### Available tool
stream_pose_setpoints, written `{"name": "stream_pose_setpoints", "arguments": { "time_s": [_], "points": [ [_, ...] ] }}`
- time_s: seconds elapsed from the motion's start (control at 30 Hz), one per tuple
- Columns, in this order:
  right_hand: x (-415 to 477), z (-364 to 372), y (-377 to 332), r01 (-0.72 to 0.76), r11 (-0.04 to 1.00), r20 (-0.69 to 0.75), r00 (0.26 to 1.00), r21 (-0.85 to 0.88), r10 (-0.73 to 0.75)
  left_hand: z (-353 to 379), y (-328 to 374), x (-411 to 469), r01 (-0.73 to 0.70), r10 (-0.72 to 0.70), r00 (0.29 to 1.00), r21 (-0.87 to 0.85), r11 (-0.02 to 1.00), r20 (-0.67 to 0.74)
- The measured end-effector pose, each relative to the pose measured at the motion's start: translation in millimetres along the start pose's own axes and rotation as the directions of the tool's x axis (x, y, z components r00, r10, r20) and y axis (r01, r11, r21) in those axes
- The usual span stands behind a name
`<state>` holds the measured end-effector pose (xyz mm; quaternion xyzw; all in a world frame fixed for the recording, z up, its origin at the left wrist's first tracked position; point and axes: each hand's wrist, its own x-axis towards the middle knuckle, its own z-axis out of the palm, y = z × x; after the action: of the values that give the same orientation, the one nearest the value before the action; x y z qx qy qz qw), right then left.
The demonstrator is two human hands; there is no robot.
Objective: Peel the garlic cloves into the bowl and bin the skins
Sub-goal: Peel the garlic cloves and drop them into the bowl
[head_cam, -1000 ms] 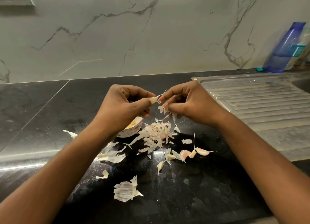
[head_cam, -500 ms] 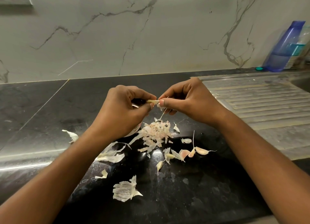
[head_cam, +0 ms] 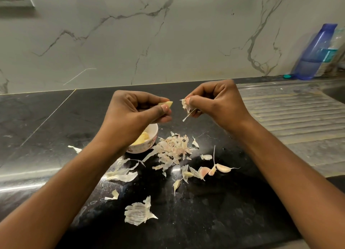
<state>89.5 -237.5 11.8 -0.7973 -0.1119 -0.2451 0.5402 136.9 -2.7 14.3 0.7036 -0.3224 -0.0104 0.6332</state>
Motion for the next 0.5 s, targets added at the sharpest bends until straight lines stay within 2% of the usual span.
{"name": "stream_pose_setpoints", "arguments": {
  "time_s": [0.17, 0.3, 0.5],
  "points": [
    [-1.3, 5.1, 0.8, -0.041, 0.998, 0.121, 0.991, -0.057, 0.048, -8.4, 1.7, 3.5, -0.002, 0.003, 1.0, 0.075, 0.997, -0.017],
    [-1.5, 5.1, 1.9, -0.066, 0.996, 0.183, 0.98, -0.056, 0.075, -21.1, 1.5, 8.9, -0.012, 0.017, 1.0, 0.275, 0.961, -0.015],
    [-3.4, 5.8, 4.9, -0.07, 0.984, 0.28, 0.953, -0.164, 0.114, -41.9, 6.2, 13.0, 0.083, -0.127, 0.991, 0.517, 0.852, 0.05]
  ]
}}
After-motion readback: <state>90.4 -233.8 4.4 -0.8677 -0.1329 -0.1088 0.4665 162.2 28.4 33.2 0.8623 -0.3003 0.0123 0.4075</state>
